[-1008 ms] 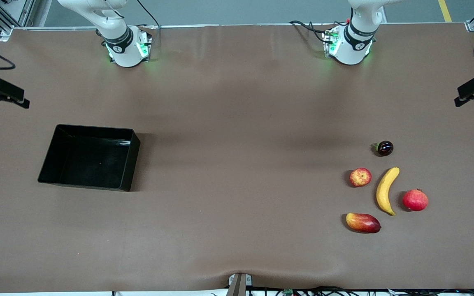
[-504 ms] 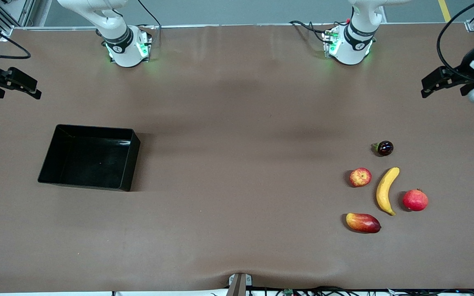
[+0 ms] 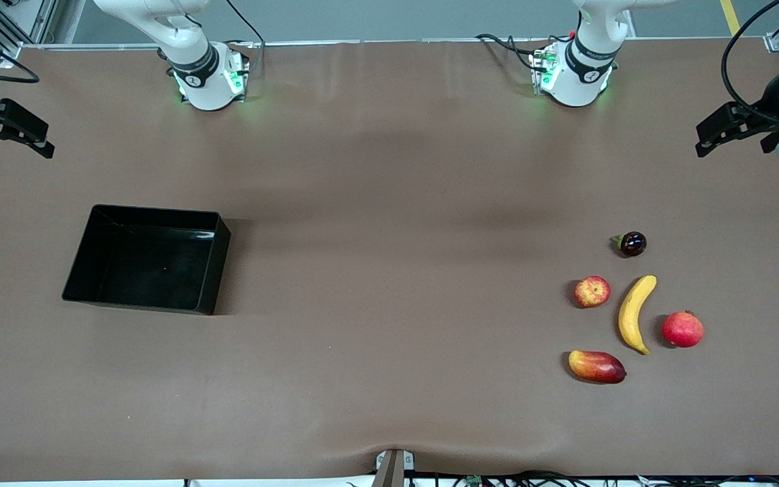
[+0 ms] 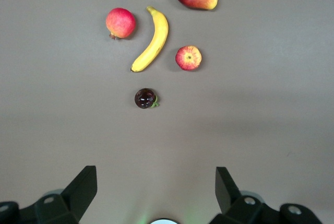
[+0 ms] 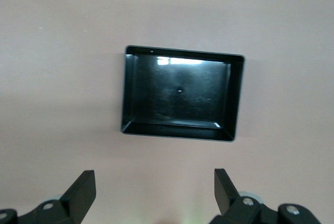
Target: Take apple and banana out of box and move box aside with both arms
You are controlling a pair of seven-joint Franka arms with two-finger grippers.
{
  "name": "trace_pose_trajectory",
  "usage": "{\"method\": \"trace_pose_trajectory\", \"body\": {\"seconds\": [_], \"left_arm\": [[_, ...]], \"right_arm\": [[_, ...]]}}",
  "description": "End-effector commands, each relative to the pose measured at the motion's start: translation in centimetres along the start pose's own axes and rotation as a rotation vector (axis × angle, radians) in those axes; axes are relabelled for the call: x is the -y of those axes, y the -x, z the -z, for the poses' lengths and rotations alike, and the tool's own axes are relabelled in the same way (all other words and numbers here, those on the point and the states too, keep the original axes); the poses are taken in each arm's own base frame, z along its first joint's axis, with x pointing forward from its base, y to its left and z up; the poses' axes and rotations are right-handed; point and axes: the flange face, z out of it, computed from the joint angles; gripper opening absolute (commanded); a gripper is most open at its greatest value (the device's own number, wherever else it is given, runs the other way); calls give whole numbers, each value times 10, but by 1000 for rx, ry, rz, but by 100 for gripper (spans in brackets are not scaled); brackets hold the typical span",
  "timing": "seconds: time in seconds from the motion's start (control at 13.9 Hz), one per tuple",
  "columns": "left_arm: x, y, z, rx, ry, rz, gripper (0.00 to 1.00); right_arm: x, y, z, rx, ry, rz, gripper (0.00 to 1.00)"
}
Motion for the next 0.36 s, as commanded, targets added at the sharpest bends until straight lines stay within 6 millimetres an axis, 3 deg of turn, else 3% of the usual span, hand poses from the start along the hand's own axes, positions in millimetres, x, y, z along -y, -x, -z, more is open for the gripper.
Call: {"method": "trace_pose_trajectory", "body": {"seconds": [0.0,0.29], "left_arm": [[-1,-3,8,-15,18,-7,100],[-2,-2,11,-21,26,0,100]], "right_arm": [[-9,-1,4,-6,-40,20,100],[-10,0,4,-3,-39,52,100]]}}
